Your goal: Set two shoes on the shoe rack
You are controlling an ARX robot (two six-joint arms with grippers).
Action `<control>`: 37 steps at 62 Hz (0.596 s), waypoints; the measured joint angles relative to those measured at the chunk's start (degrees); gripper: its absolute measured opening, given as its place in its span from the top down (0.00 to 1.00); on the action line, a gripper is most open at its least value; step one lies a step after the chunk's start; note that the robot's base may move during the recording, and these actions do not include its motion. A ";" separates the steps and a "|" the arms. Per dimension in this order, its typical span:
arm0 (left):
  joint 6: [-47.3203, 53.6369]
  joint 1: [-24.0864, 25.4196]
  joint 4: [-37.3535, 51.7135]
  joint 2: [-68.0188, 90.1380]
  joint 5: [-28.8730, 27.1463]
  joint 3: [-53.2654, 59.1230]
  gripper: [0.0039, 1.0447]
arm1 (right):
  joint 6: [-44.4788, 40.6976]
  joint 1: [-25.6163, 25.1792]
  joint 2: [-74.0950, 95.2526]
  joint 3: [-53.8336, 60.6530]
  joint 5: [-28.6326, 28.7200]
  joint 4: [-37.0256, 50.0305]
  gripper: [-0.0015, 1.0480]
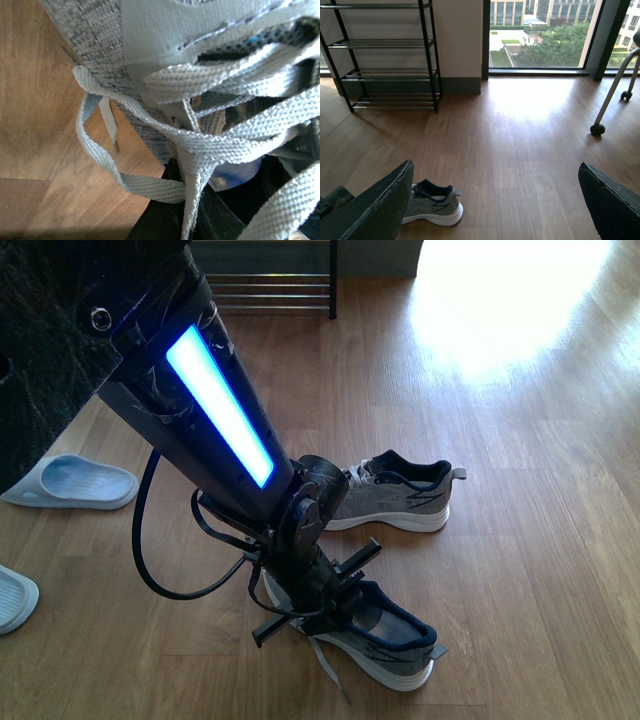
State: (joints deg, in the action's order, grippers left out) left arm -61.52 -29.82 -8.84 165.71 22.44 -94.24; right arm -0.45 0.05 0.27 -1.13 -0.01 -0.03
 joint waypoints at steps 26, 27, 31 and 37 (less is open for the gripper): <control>7.23 6.23 10.03 -24.68 -20.09 27.10 0.99 | 0.00 0.00 0.00 0.00 0.00 0.00 0.09; 7.96 6.58 10.58 -27.08 -20.92 28.85 0.99 | 0.02 0.00 0.00 0.00 0.00 0.00 0.09; 10.49 6.91 11.19 -33.40 -24.00 33.09 0.99 | 0.02 0.00 0.00 0.00 0.00 0.00 0.09; 15.12 6.80 12.28 -44.96 -29.68 40.63 0.99 | 0.02 0.00 0.00 0.00 0.00 0.00 0.09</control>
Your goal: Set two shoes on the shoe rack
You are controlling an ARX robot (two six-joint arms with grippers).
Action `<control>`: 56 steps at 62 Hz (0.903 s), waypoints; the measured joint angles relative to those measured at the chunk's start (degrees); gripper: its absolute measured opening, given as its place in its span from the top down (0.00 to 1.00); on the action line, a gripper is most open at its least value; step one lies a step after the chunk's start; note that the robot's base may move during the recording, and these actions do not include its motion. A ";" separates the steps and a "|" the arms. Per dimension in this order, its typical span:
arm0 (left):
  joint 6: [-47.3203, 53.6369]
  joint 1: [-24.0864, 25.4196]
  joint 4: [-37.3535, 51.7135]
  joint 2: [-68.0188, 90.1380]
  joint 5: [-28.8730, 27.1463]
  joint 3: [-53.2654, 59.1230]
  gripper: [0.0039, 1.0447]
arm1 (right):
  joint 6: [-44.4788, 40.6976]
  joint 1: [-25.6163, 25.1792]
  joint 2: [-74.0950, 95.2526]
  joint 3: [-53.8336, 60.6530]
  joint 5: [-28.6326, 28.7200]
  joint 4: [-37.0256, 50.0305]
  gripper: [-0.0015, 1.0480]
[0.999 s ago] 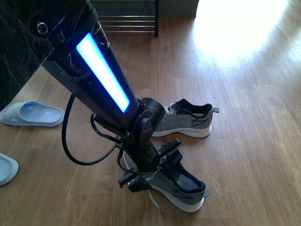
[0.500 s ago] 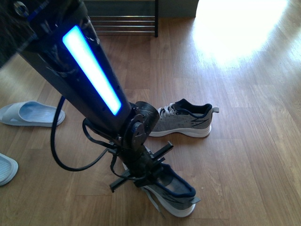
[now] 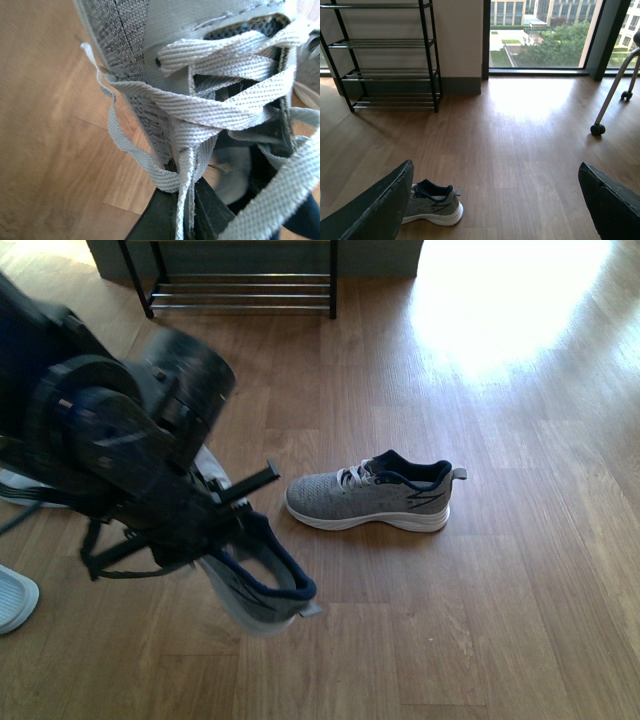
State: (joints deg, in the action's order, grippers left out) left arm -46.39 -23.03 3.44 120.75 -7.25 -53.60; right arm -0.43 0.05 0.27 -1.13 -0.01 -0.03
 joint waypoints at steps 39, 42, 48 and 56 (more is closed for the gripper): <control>19.47 -16.37 -12.57 -58.90 -44.30 26.12 0.99 | 0.00 0.00 0.00 0.00 0.00 0.00 0.09; 19.58 -16.35 -12.57 -58.90 -44.48 26.12 0.99 | 0.00 0.00 0.00 0.00 -0.07 0.00 0.09; 19.61 -16.72 -12.57 -58.90 -43.76 26.12 0.99 | 0.00 0.02 0.00 0.00 -0.13 0.00 0.09; 19.61 -16.72 -12.57 -58.90 -43.93 26.14 0.99 | 0.00 0.00 -0.02 0.00 -0.11 0.00 0.09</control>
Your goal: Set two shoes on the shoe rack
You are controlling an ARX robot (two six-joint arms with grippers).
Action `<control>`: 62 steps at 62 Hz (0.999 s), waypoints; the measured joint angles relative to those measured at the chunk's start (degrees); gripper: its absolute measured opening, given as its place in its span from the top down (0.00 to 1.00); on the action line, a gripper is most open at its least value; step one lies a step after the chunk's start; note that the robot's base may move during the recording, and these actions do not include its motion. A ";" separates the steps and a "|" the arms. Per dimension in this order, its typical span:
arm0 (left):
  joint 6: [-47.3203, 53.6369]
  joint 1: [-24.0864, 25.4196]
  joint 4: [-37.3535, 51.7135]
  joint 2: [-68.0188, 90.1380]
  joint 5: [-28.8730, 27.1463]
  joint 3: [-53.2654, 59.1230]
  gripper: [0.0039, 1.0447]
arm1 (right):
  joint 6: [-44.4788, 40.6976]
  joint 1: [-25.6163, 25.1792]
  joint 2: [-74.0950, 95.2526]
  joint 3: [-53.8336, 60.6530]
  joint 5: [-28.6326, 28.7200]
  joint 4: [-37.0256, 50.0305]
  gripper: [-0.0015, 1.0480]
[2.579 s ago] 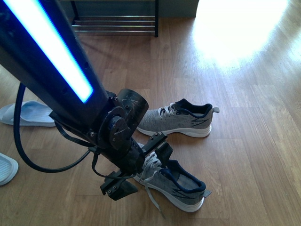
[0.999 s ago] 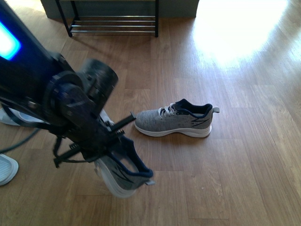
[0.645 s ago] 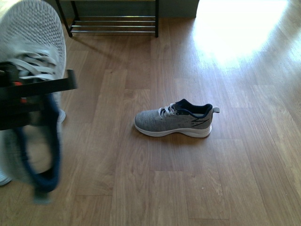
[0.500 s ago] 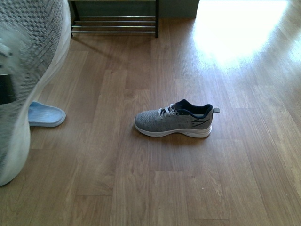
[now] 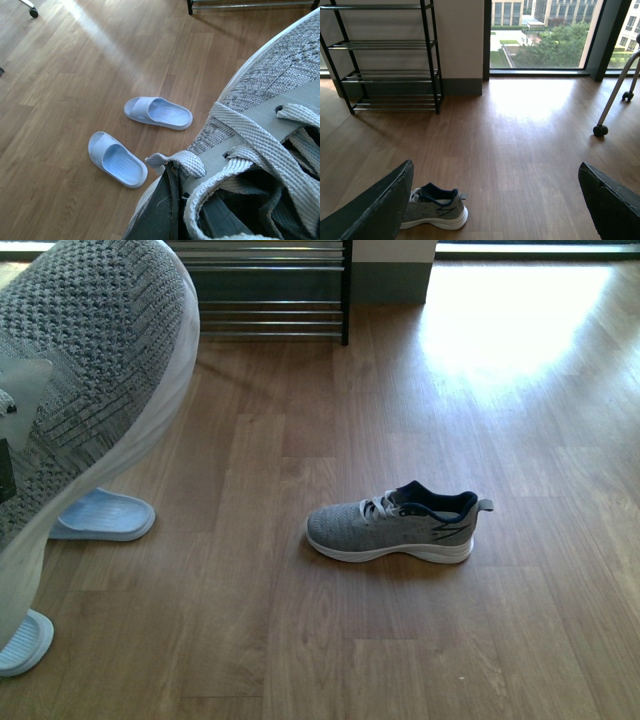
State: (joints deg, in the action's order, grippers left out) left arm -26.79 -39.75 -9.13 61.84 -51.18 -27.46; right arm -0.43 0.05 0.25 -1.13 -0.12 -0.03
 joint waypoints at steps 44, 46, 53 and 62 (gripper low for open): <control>0.13 0.37 -0.02 0.02 -0.72 0.11 0.99 | 0.00 0.00 0.02 0.00 0.20 0.00 0.09; 0.13 0.37 -0.02 0.02 -0.74 0.09 0.99 | 0.00 0.00 0.04 0.00 0.17 0.00 0.09; 0.13 0.39 -0.02 0.02 -0.70 0.09 0.99 | 1.88 -2.67 2.47 -1.25 8.90 -2.99 0.09; 0.15 0.22 -0.02 0.02 -0.11 0.11 0.99 | -0.72 -6.40 22.25 -2.34 21.44 9.33 0.09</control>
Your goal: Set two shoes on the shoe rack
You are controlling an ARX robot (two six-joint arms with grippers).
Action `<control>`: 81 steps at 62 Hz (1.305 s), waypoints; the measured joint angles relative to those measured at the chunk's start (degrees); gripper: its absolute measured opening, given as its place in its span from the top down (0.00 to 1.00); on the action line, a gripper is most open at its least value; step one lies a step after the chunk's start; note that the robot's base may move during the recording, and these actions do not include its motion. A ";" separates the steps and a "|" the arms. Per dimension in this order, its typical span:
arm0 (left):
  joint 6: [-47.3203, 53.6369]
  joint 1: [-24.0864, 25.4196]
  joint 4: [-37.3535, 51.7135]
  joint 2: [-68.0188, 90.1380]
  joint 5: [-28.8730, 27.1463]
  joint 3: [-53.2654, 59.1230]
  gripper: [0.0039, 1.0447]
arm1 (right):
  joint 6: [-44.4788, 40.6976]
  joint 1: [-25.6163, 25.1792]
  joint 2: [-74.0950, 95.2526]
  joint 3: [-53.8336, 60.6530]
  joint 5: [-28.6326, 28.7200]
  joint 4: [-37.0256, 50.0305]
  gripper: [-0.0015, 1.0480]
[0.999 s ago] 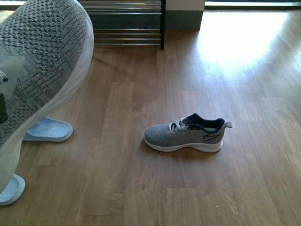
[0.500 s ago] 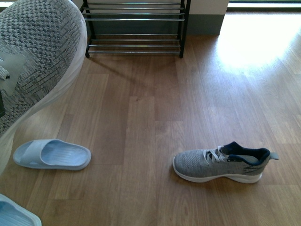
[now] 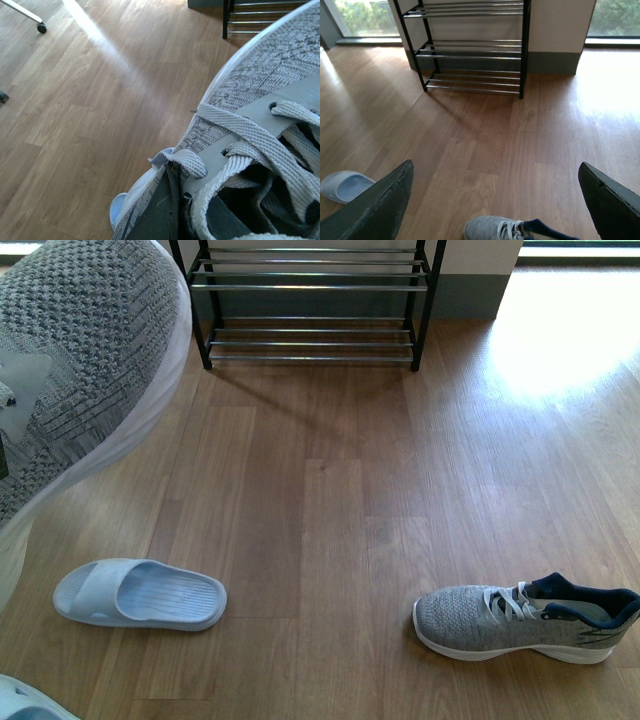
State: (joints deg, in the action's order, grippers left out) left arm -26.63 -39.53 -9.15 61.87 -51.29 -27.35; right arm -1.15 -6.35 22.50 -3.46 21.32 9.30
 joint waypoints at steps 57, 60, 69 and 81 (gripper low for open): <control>0.00 0.00 0.00 0.00 -0.15 -0.02 0.99 | -44.61 8.52 114.25 -32.50 -8.94 35.39 0.09; 0.00 0.00 0.00 0.00 -0.15 -0.02 0.99 | -47.56 8.66 116.02 -32.83 -9.11 35.85 0.09; 0.00 0.00 0.00 0.00 -0.15 0.00 0.99 | -54.73 8.92 120.78 -35.54 -10.69 35.93 0.09; 0.00 0.00 0.00 0.00 -0.15 0.00 0.99 | -59.65 9.51 124.21 -39.91 -11.80 33.31 0.09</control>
State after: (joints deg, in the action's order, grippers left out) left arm -26.63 -39.53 -9.15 61.87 -51.44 -27.35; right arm -60.80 3.16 146.71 -43.38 9.52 42.61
